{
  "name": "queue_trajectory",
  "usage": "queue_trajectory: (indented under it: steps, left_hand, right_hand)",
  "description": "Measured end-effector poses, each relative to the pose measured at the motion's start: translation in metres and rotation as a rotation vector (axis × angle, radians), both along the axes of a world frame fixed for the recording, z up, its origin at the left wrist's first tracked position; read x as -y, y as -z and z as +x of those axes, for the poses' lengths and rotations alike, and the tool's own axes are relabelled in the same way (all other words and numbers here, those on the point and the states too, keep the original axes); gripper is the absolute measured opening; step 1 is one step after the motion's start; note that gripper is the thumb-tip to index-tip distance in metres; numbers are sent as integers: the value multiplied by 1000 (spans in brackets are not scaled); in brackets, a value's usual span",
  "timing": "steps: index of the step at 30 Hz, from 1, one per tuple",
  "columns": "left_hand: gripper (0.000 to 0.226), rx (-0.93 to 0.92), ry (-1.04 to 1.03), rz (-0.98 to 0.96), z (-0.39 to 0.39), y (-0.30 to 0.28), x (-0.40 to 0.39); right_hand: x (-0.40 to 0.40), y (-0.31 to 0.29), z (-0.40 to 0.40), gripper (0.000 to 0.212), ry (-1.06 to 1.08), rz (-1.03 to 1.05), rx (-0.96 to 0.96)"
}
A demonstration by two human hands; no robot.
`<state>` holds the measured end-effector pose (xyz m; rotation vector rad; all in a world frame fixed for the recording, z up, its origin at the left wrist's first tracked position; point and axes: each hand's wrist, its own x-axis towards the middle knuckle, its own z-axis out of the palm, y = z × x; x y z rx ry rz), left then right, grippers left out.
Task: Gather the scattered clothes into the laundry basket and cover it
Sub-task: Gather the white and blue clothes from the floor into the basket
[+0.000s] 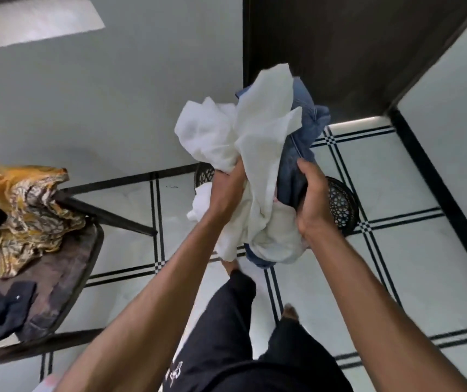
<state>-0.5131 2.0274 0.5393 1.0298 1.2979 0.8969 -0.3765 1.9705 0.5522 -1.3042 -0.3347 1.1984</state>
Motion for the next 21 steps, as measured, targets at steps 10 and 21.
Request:
queue_trajectory:
  steps: [10, 21]
  left_hand:
    - [64, -376, 308, -256, -37, 247, -190]
    - [68, -964, 178, -169, -78, 393, -116]
  right_hand:
    - [-193, 245, 6, 33, -426, -426, 581]
    - [-129, 404, 56, 67, -534, -679, 1123]
